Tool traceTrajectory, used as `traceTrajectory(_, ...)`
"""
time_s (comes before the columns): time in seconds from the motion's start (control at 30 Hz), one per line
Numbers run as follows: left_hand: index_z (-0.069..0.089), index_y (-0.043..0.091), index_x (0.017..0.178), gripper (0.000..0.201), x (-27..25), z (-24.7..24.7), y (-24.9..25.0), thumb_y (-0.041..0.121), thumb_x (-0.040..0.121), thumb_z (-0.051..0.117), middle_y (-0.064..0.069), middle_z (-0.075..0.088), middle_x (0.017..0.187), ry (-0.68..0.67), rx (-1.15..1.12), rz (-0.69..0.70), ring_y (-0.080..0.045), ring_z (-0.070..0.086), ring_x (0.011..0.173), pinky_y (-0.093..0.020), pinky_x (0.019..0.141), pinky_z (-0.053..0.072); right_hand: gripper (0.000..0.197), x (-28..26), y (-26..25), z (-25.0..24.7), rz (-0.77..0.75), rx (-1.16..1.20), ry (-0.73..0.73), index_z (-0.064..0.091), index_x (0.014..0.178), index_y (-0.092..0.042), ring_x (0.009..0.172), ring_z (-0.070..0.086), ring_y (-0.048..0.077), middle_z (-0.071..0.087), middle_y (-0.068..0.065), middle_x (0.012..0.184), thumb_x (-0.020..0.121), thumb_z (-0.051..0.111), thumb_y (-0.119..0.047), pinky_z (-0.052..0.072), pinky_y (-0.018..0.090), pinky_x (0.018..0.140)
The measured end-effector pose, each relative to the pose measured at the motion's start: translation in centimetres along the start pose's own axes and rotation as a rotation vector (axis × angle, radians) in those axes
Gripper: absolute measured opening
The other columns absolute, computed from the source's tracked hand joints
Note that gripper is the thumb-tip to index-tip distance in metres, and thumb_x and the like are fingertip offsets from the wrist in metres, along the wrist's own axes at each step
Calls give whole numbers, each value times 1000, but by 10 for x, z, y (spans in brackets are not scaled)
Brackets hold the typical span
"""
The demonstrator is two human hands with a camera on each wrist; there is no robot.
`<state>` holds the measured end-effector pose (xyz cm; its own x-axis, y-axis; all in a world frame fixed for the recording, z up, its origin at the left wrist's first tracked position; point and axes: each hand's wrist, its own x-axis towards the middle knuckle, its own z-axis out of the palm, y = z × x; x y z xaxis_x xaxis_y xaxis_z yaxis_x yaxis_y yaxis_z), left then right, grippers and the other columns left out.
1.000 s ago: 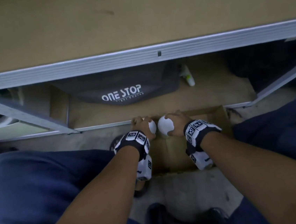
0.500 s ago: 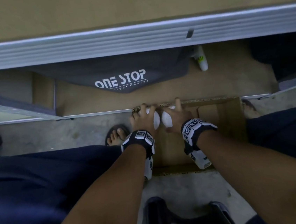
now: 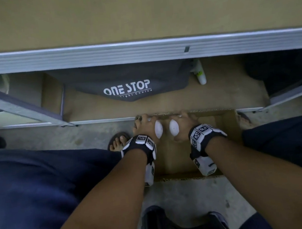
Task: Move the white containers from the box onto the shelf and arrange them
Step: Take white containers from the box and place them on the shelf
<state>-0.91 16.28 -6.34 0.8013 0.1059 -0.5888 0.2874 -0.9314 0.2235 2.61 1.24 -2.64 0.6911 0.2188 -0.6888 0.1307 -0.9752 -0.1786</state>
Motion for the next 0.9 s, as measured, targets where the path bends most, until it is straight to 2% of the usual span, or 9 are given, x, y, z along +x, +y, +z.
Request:
traceTrajectory(0.13, 36, 29, 133, 79, -24, -39, 9, 23, 65, 77, -6, 30, 137, -59, -11, 53, -37, 31, 128, -49, 100, 40, 71, -25, -6, -23, -18, -35, 0, 38, 136, -35, 128, 36, 40, 29, 6, 143, 73, 70, -33, 38, 46, 105)
traceTrajectory(0.2, 38, 30, 132, 83, -40, -60, 15, 24, 61, 80, -5, 34, 133, -37, -10, 84, -37, 38, 122, -50, 96, 44, 76, -39, -11, -37, -30, -46, 6, 35, 137, -35, 128, 34, 39, 29, 5, 142, 71, 72, -34, 38, 46, 106)
traceTrajectory(0.3, 40, 31, 132, 85, -63, -92, 22, 28, 59, 82, -4, 31, 133, 8, 6, 109, -36, 42, 118, -51, 94, 48, 76, -62, -19, -59, -86, -84, 52, 34, 137, -32, 132, 33, 31, 36, 5, 143, 71, 72, -35, 31, 46, 110)
traceTrajectory(0.4, 39, 31, 133, 86, -88, -124, 28, 31, 59, 82, -3, 32, 135, 52, 37, 145, -37, 38, 121, -49, 94, 48, 78, -88, -29, -81, -108, -94, 100, 36, 136, -32, 132, 32, 32, 35, 3, 142, 68, 73, -37, 36, 46, 107)
traceTrajectory(0.5, 39, 35, 132, 85, -114, -155, 32, 35, 58, 82, -2, 32, 131, 73, 36, 174, -35, 38, 123, -51, 97, 46, 81, -121, -36, -107, -115, -69, 179, 34, 136, -37, 126, 36, 38, 31, 3, 137, 66, 74, -39, 41, 46, 102)
traceTrajectory(0.67, 39, 35, 131, 84, -164, -203, 40, 41, 59, 80, -2, 36, 122, 120, 45, 241, -33, 40, 116, -49, 92, 49, 84, -175, -42, -147, -168, 15, 300, 31, 139, -39, 127, 35, 36, 32, 3, 137, 66, 73, -41, 35, 51, 105)
traceTrajectory(0.8, 41, 34, 131, 84, -197, -238, 45, 42, 58, 81, 0, 39, 122, 175, 20, 290, -28, 42, 117, -46, 94, 48, 85, -213, -44, -170, -225, 57, 380, 32, 139, -38, 126, 36, 35, 35, 0, 139, 65, 73, -43, 36, 48, 103)
traceTrajectory(0.9, 45, 34, 130, 83, -218, -261, 47, 41, 56, 82, 2, 41, 125, 254, -16, 323, -22, 46, 116, -40, 96, 48, 84, -236, -46, -188, -272, 85, 464, 34, 138, -38, 126, 38, 34, 38, -2, 139, 63, 73, -43, 39, 48, 103)
